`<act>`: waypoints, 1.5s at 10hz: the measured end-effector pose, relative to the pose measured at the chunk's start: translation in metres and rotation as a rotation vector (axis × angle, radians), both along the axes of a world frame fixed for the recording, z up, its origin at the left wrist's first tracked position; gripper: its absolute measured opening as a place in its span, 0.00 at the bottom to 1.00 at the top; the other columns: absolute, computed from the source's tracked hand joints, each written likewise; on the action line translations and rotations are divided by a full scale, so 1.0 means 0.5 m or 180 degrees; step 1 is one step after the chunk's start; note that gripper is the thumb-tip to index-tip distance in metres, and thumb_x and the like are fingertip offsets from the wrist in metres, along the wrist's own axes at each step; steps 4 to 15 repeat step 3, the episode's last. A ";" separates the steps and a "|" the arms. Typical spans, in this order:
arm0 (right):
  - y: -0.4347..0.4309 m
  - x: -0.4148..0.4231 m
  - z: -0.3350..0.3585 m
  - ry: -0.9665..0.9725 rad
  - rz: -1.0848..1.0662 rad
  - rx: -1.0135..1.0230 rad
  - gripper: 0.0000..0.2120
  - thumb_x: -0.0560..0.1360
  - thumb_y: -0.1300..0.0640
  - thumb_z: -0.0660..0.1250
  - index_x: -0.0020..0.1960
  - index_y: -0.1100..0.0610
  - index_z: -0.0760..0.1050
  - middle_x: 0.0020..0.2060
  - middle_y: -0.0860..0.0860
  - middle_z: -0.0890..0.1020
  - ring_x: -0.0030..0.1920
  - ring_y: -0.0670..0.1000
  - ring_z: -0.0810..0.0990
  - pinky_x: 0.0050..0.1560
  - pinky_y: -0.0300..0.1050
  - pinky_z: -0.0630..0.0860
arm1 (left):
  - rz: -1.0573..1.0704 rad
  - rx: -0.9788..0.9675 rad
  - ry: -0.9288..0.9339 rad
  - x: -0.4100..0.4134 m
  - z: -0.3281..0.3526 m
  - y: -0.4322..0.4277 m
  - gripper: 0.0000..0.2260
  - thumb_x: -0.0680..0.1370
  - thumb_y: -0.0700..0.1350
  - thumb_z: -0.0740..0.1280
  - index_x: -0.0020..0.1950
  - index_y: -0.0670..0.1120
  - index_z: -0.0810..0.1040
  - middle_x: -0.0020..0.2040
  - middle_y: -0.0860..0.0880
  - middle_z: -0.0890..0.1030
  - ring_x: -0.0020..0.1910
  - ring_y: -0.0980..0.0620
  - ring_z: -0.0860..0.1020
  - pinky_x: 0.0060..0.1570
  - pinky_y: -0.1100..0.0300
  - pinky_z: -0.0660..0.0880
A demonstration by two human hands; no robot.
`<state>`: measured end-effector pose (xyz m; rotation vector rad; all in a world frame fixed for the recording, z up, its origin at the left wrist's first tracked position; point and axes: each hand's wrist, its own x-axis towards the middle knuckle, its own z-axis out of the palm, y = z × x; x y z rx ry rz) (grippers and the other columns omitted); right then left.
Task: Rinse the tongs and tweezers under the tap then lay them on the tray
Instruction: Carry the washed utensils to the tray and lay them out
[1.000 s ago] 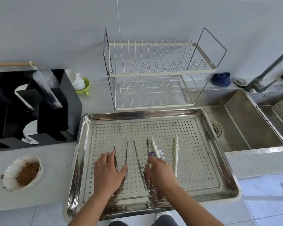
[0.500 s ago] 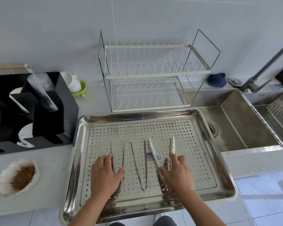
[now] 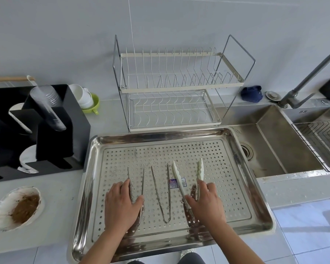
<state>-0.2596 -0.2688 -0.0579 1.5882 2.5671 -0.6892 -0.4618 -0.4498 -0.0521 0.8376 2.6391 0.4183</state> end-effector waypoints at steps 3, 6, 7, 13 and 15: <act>0.043 -0.034 0.055 0.0440 0.0221 0.0476 0.25 0.80 0.42 0.65 0.73 0.49 0.67 0.65 0.50 0.75 0.61 0.50 0.76 0.54 0.44 0.79 | -0.0006 0.0166 0.0141 -0.043 0.060 0.042 0.33 0.80 0.58 0.62 0.81 0.49 0.55 0.81 0.44 0.59 0.79 0.44 0.60 0.75 0.45 0.66; 0.043 -0.034 0.055 0.0440 0.0221 0.0476 0.25 0.80 0.42 0.65 0.73 0.49 0.67 0.65 0.50 0.75 0.61 0.50 0.76 0.54 0.44 0.79 | -0.0006 0.0166 0.0141 -0.043 0.060 0.042 0.33 0.80 0.58 0.62 0.81 0.49 0.55 0.81 0.44 0.59 0.79 0.44 0.60 0.75 0.45 0.66; 0.043 -0.034 0.055 0.0440 0.0221 0.0476 0.25 0.80 0.42 0.65 0.73 0.49 0.67 0.65 0.50 0.75 0.61 0.50 0.76 0.54 0.44 0.79 | -0.0006 0.0166 0.0141 -0.043 0.060 0.042 0.33 0.80 0.58 0.62 0.81 0.49 0.55 0.81 0.44 0.59 0.79 0.44 0.60 0.75 0.45 0.66; 0.043 -0.034 0.055 0.0440 0.0221 0.0476 0.25 0.80 0.42 0.65 0.73 0.49 0.67 0.65 0.50 0.75 0.61 0.50 0.76 0.54 0.44 0.79 | -0.0006 0.0166 0.0141 -0.043 0.060 0.042 0.33 0.80 0.58 0.62 0.81 0.49 0.55 0.81 0.44 0.59 0.79 0.44 0.60 0.75 0.45 0.66; 0.043 -0.034 0.055 0.0440 0.0221 0.0476 0.25 0.80 0.42 0.65 0.73 0.49 0.67 0.65 0.50 0.75 0.61 0.50 0.76 0.54 0.44 0.79 | -0.0006 0.0166 0.0141 -0.043 0.060 0.042 0.33 0.80 0.58 0.62 0.81 0.49 0.55 0.81 0.44 0.59 0.79 0.44 0.60 0.75 0.45 0.66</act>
